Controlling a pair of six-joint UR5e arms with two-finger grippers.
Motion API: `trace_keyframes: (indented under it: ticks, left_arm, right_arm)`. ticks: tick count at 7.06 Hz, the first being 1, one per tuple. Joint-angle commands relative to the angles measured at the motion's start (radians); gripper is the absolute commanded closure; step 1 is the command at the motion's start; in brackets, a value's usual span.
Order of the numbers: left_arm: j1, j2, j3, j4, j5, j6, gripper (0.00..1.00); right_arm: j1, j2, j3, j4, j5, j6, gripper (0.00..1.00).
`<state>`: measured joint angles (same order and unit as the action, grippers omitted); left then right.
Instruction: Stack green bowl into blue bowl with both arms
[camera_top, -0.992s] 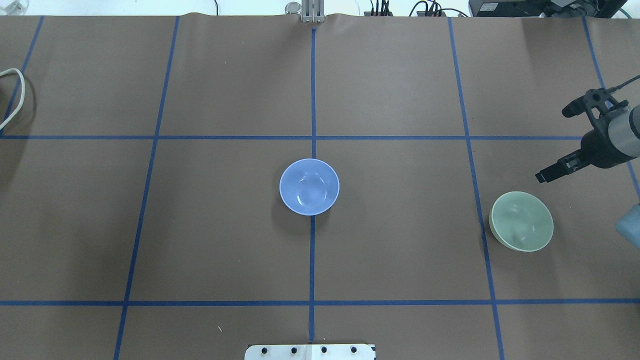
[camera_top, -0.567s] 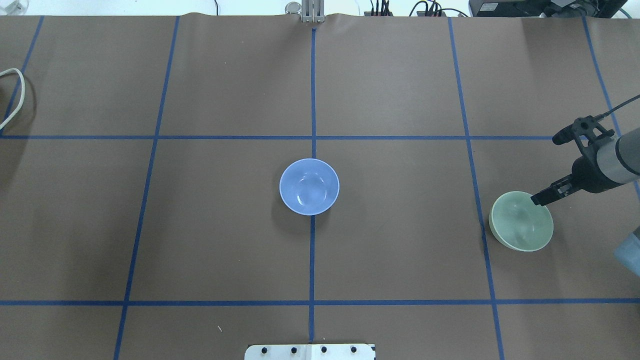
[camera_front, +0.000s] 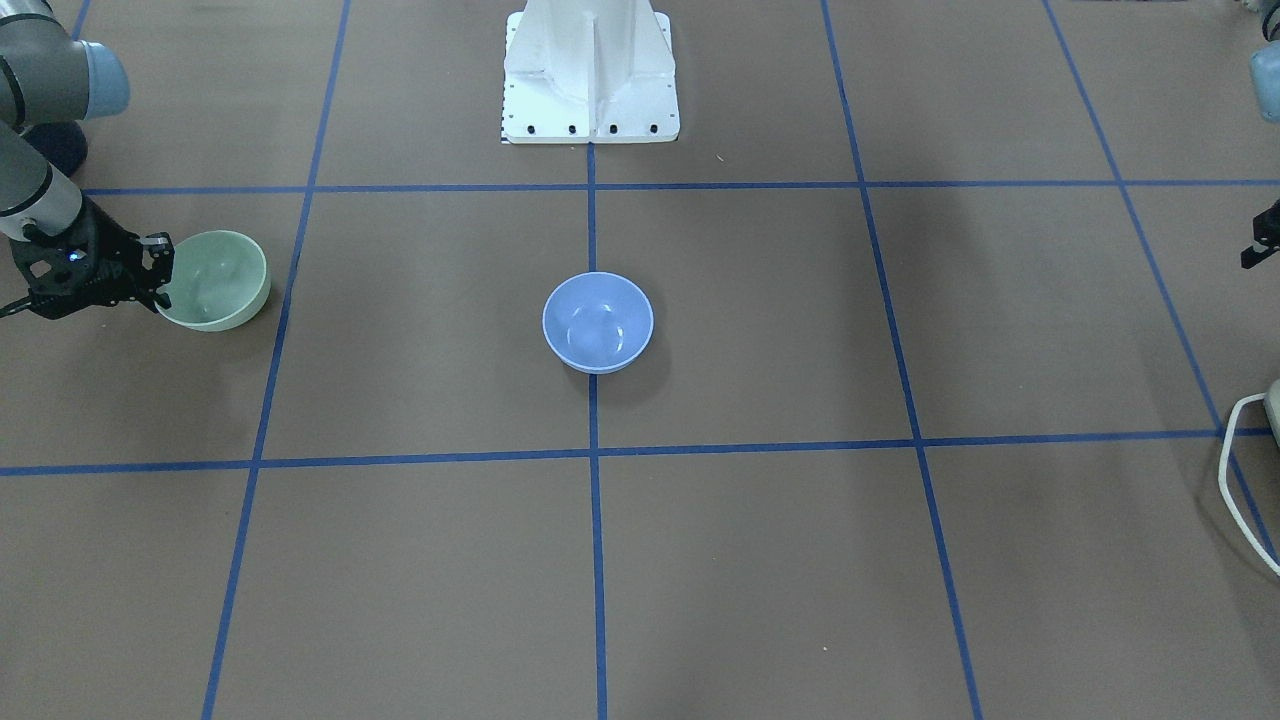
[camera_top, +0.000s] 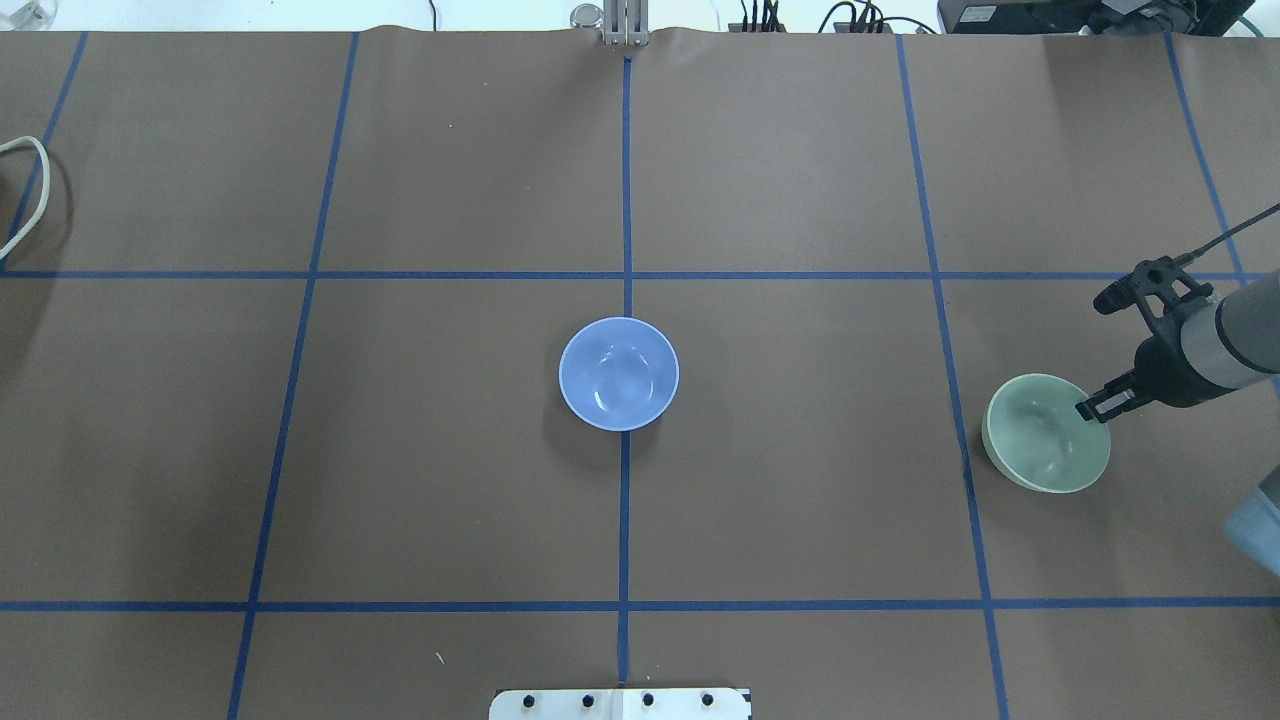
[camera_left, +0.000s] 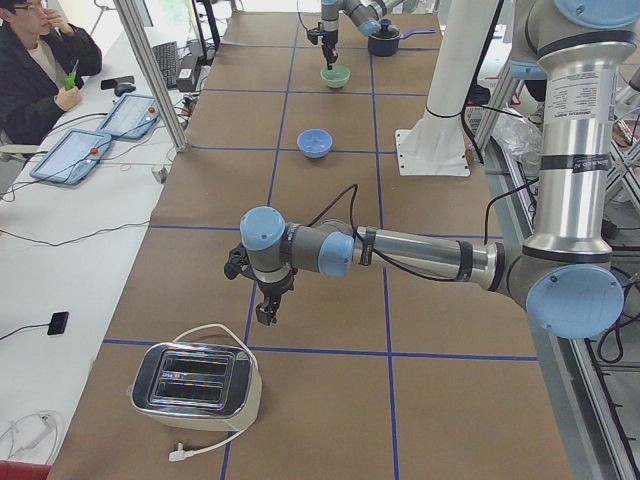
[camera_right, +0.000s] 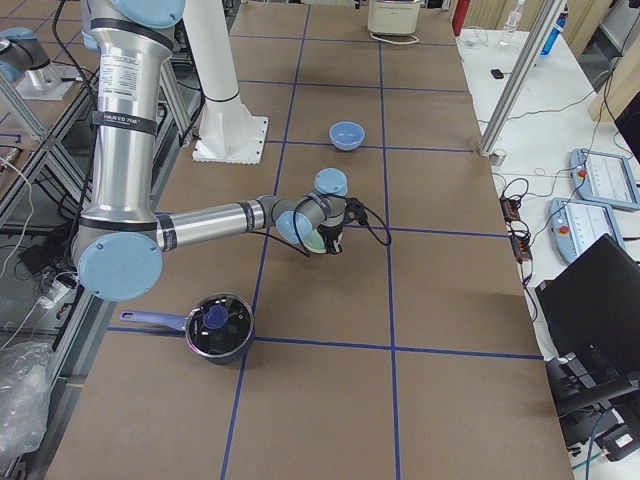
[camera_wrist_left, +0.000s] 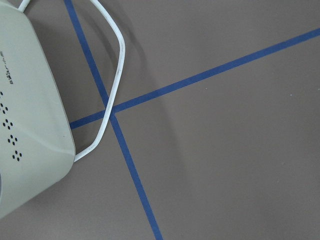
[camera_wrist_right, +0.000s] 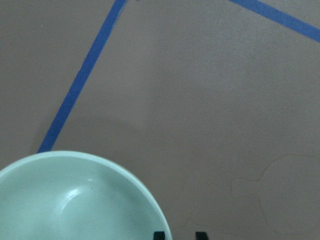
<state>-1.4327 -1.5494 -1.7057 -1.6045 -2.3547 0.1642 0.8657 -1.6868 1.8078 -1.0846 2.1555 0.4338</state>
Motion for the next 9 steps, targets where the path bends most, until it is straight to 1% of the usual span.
trace_keyframes:
  ticks: [1, 2, 3, 4, 5, 6, 7, 8, 9]
  left_arm:
    - [0.000, 0.000, 0.000, 0.000, 0.000, 0.000, 0.02]
    - [0.000, 0.000, 0.000, 0.000, 0.002, -0.008, 0.02]
    - [0.000, 0.000, 0.005, 0.011, 0.005, -0.015, 0.02]
    - [-0.012, 0.017, 0.008, 0.002, 0.006, -0.105, 0.02]
    - [-0.021, 0.037, 0.006, -0.005, 0.009, -0.133, 0.02]
    - [-0.064, 0.043, 0.006, 0.004, 0.009, -0.140, 0.02]
    - [-0.096, 0.049, 0.003, 0.014, 0.005, -0.124, 0.02]
    - [-0.098, 0.107, -0.018, 0.014, 0.003, -0.092, 0.02]
    - [-0.101, 0.124, -0.029, 0.014, 0.003, -0.075, 0.02]
  right_arm:
    - [-0.002, 0.001, 0.007, 0.000, 0.026, 0.002, 1.00]
    - [0.004, 0.009, 0.018, 0.000, 0.084, 0.002, 1.00]
    - [0.053, 0.025, 0.021, -0.006, 0.140, 0.005, 1.00]
    - [0.085, 0.059, 0.019, -0.014, 0.170, 0.031, 1.00]
    - [0.090, 0.112, 0.018, -0.017, 0.175, 0.119, 1.00]
    - [0.088, 0.195, 0.022, -0.041, 0.181, 0.246, 1.00]
    - [0.090, 0.298, 0.025, -0.125, 0.182, 0.332, 1.00]
    - [0.082, 0.388, 0.025, -0.206, 0.169, 0.376, 1.00]
    - [0.043, 0.467, 0.025, -0.262, 0.134, 0.443, 1.00]
